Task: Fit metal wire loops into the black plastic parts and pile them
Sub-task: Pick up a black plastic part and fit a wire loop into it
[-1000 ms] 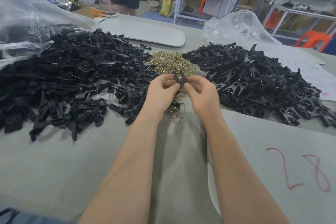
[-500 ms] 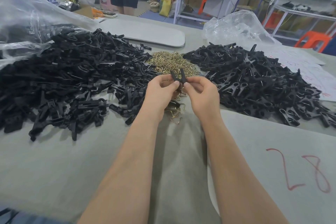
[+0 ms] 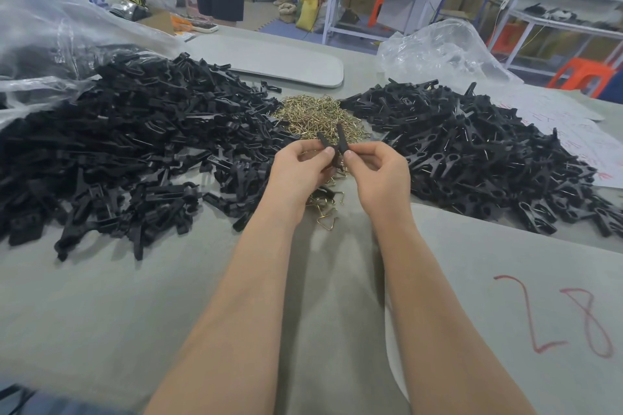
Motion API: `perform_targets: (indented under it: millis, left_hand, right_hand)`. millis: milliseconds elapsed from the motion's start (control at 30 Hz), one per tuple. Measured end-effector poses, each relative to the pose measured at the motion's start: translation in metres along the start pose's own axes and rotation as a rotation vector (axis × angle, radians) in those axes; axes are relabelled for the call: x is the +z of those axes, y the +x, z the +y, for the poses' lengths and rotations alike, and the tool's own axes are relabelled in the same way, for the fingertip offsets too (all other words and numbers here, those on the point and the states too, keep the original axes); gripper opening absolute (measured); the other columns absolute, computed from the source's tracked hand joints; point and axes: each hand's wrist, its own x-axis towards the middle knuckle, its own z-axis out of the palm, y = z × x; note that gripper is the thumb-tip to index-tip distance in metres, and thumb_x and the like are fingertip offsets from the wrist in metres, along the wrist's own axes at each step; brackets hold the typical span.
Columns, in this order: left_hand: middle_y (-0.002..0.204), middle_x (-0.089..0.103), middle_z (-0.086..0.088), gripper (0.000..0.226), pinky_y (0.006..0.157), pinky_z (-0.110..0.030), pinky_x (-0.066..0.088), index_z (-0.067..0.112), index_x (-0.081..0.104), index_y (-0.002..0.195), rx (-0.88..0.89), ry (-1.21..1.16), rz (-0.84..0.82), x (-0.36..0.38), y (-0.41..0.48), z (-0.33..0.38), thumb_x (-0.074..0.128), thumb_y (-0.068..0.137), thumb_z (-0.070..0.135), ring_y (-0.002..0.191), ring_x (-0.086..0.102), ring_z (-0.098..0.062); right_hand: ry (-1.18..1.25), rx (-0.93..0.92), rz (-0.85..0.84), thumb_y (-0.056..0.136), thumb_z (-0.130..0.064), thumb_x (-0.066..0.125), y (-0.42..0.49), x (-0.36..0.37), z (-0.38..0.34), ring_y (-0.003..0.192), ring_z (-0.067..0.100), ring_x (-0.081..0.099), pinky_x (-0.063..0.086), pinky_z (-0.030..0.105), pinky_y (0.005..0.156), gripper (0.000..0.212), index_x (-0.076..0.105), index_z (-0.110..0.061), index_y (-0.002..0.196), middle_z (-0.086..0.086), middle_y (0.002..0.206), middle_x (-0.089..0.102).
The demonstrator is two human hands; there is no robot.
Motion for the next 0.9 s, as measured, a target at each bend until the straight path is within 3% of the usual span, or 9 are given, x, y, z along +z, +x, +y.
perform_targets:
  millis: [267,500,700,900]
  left_hand:
    - [0.084,0.067,-0.006,0.007,0.073,-0.022,0.055,0.005,0.059,0.095,0.006,0.006,0.016,-0.0011,-0.0004,0.001,0.062,0.089,0.002,0.076,0.066,-0.012]
    - [0.076,0.066,0.001,0.007,0.075,-0.022,0.057,0.006,0.059,0.094,0.004,0.012,0.01,0.0006,-0.0037,0.0033,0.062,0.089,0.003,0.068,0.066,-0.005]
    - [0.083,0.066,-0.007,0.016,0.076,-0.021,0.057,-0.002,0.058,0.105,-0.017,-0.033,0.019,0.0014,-0.0039,0.0043,0.061,0.09,0.002,0.074,0.066,-0.011]
    - [0.083,0.068,-0.007,0.008,0.075,-0.022,0.056,0.004,0.06,0.096,0.0,0.021,0.008,0.0001,-0.0035,0.0017,0.062,0.089,0.002,0.075,0.067,-0.013]
  right_hand:
    - [0.04,0.027,-0.033,0.085,-0.005,0.066,-0.0007,-0.0009,-0.004,0.068,0.001,0.063,0.049,0.014,0.07,0.003,0.066,-0.008,0.085,0.0,0.075,0.068]
    - [0.048,0.037,-0.043,0.088,-0.004,0.062,-0.0015,-0.003,-0.0052,0.074,0.002,0.064,0.052,0.019,0.077,0.01,0.061,-0.008,0.096,0.001,0.083,0.067]
    - [0.055,0.037,-0.037,0.088,-0.004,0.061,-0.0014,-0.0027,-0.0054,0.076,0.004,0.065,0.052,0.02,0.078,0.011,0.062,-0.009,0.097,0.0,0.084,0.069]
    - [0.051,0.017,-0.069,0.087,0.0,0.061,-0.0018,-0.0017,-0.0058,0.065,-0.006,0.063,0.046,0.009,0.065,0.01,0.064,-0.007,0.093,-0.001,0.078,0.067]
